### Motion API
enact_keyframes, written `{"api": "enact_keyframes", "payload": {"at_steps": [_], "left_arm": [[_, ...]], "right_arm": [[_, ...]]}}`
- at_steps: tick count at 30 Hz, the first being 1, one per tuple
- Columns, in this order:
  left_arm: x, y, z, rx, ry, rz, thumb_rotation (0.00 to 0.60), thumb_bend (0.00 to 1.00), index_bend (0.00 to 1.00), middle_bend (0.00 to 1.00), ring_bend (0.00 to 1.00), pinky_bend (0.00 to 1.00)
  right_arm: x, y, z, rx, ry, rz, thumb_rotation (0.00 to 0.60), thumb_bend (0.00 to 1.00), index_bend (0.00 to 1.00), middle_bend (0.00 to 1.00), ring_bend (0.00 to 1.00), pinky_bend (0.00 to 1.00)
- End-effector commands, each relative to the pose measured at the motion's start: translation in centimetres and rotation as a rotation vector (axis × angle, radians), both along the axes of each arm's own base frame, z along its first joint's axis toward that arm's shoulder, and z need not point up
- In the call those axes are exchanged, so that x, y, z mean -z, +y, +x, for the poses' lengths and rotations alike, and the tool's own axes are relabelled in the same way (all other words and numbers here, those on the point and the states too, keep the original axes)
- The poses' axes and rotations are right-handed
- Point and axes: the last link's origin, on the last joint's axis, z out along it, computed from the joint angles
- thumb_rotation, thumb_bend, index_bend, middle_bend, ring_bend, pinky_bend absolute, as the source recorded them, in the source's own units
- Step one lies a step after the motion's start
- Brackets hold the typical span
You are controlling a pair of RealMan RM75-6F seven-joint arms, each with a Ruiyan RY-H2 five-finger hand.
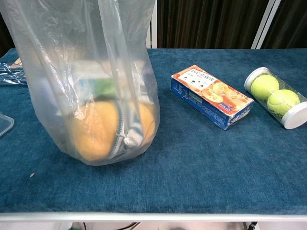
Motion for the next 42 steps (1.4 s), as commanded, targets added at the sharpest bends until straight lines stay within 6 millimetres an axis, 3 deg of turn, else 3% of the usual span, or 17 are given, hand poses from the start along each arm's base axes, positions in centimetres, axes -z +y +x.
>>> {"api": "enact_keyframes", "payload": {"at_steps": [1,10,14,17,24,33,42], "left_arm": [[0.2,0.1,0.1,-0.001,-0.004,-0.011,0.012,0.00,0.37,0.42,0.28,0.42],[0.6,0.0,0.9,0.002,-0.052,-0.087,0.012,0.00,0.37,0.42,0.29,0.43],[0.4,0.0,1.1,0.004,-0.062,-0.096,0.009,0.00,0.37,0.43,0.30,0.44],[0.4,-0.1,1.1,-0.005,-0.087,-0.116,0.009,0.00,0.37,0.43,0.32,0.46],[0.3,-0.4,1.1,-0.014,-0.100,-0.127,0.009,0.00,0.37,0.43,0.33,0.46],[-0.3,-0.4,1.6,-0.040,-0.124,-0.126,0.009,0.00,0.37,0.42,0.33,0.47],[0.1,-0.1,1.4,-0.080,-0.156,-0.147,0.002,0.00,0.37,0.42,0.33,0.47]], "right_arm": [[0.0,0.0,0.0,0.000,-0.002,-0.001,0.600,0.15,0.00,0.00,0.00,0.00],[0.1,-0.6,0.4,-0.022,-0.001,0.002,0.600,0.15,0.00,0.00,0.00,0.00],[0.4,-2.2,2.8,-0.108,-0.017,0.021,0.600,0.15,0.00,0.00,0.00,0.00],[0.9,-4.4,6.1,-0.218,-0.041,0.052,0.600,0.15,0.00,0.00,0.00,0.00],[2.9,-9.9,16.8,-0.467,-0.122,0.150,0.600,0.14,0.00,0.00,0.00,0.00],[5.2,-13.7,28.7,-0.632,-0.173,0.268,0.600,0.13,0.00,0.00,0.00,0.00],[8.9,-15.5,36.0,-0.664,-0.334,0.388,0.600,0.15,0.00,0.00,0.00,0.00]]}}
